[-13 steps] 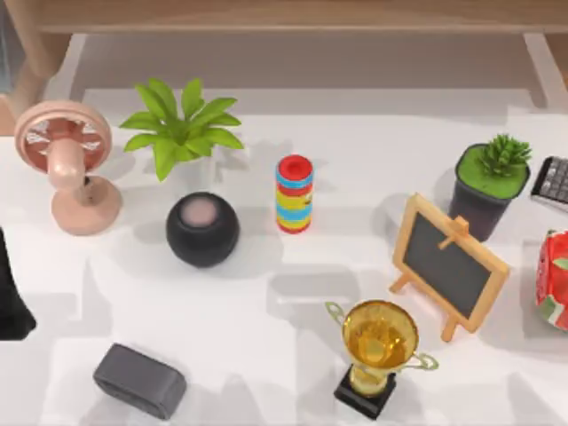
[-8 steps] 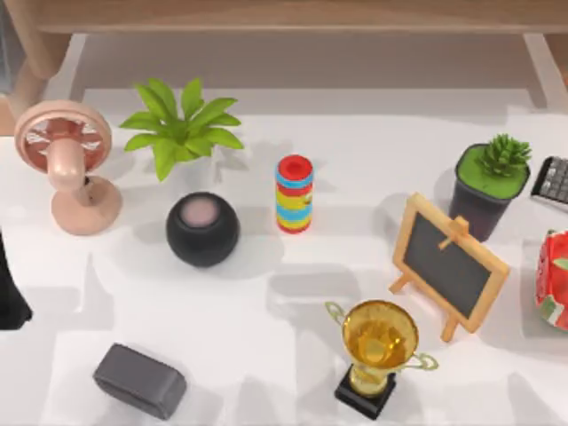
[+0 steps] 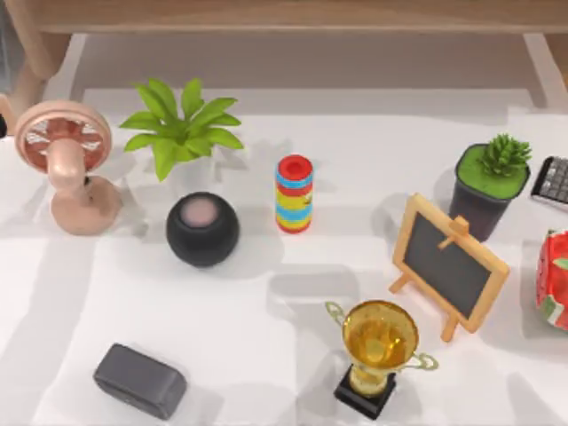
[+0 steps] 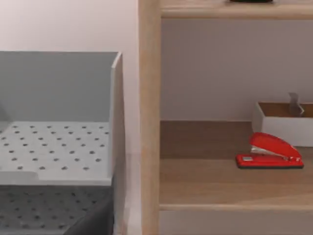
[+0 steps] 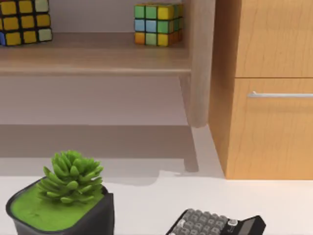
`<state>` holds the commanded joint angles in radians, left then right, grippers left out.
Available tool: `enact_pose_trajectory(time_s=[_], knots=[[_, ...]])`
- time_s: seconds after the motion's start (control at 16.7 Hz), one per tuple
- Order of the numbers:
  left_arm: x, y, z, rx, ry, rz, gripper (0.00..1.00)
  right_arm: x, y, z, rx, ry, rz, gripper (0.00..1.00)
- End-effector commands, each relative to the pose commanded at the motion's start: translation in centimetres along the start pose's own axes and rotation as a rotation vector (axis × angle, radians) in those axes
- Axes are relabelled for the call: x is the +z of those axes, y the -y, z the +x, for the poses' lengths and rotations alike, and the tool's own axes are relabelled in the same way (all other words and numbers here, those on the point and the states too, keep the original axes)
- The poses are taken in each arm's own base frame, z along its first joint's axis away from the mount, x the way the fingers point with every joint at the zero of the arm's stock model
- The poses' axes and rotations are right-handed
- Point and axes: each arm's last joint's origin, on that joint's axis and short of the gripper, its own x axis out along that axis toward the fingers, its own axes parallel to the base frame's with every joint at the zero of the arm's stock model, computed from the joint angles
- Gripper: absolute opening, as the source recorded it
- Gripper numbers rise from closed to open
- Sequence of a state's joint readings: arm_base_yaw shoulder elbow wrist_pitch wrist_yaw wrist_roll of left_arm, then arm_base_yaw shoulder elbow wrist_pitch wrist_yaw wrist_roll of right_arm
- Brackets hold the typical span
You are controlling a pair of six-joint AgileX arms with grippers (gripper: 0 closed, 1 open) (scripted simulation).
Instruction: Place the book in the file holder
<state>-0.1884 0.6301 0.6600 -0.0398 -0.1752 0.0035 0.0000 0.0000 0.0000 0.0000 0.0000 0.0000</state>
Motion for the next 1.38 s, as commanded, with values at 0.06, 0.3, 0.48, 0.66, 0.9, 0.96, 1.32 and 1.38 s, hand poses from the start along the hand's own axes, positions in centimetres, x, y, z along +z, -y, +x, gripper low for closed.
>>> enact_pose_trajectory(time_s=[0.06, 0.3, 0.48, 0.66, 0.9, 0.96, 1.32, 1.38], knots=[[2.2, 0.6, 1.5, -0.001, 0.001, -0.001, 1.00, 0.0, 0.0, 0.0, 0.000, 0.000, 0.000, 1.00], [9.5, 4.6, 9.1, -0.004, 0.006, -0.004, 1.00, 0.0, 0.0, 0.0, 0.000, 0.000, 0.000, 1.00], [12.4, 9.1, 15.3, -0.005, 0.011, -0.005, 1.00, 0.0, 0.0, 0.0, 0.000, 0.000, 0.000, 1.00], [13.0, 13.9, 20.4, -0.006, 0.014, -0.006, 1.00, 0.0, 0.0, 0.0, 0.000, 0.000, 0.000, 1.00], [12.0, 19.0, 24.5, -0.007, 0.020, -0.008, 1.00, 0.0, 0.0, 0.0, 0.000, 0.000, 0.000, 1.00], [11.7, 19.9, 25.0, -0.007, 0.021, -0.008, 1.00, 0.0, 0.0, 0.0, 0.000, 0.000, 0.000, 1.00], [11.3, 21.2, 25.7, -0.007, 0.022, -0.009, 1.00, 0.0, 0.0, 0.0, 0.000, 0.000, 0.000, 1.00], [11.3, 21.2, 25.7, -0.007, 0.022, -0.009, 1.00, 0.0, 0.0, 0.0, 0.000, 0.000, 0.000, 1.00]])
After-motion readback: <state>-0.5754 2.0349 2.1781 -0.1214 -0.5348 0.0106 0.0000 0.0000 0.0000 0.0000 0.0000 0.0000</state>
